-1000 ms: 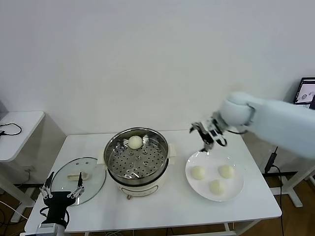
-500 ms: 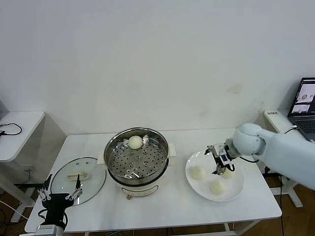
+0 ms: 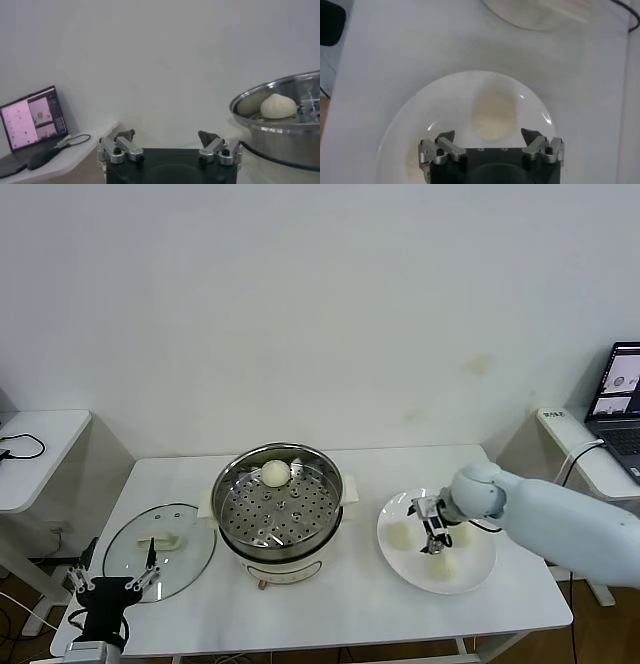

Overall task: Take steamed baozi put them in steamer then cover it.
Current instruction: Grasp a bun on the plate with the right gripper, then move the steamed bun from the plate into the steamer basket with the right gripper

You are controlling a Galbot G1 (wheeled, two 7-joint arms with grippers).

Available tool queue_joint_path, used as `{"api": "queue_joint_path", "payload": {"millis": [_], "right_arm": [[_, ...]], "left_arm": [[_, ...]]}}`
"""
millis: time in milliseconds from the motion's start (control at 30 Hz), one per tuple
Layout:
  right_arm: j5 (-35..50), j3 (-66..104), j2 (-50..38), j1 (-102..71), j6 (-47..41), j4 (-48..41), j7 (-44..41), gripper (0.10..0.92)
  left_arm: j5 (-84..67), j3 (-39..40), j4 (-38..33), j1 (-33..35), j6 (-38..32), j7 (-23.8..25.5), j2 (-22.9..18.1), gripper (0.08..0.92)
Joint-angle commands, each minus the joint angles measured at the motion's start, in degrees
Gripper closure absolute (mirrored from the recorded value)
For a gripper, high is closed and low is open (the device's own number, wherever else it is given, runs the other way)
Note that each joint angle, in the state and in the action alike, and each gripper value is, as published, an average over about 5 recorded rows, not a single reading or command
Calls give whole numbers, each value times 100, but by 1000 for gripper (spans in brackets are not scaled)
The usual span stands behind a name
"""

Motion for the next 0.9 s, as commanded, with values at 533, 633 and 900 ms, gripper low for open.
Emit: {"api": "queue_joint_path", "payload": {"millis": [533, 633, 900], "right_arm": [[-148, 276, 612, -317, 3, -708, -116, 357], [-132, 271, 582, -213, 0, -681, -175, 426], [210, 114, 183, 590, -61, -259, -471, 451]], "left_arm": [[4, 12, 28, -64, 26, 9, -21, 177], [4, 18, 22, -73, 29, 7, -30, 177], [1, 41, 0, -85, 36, 9, -45, 177]]}}
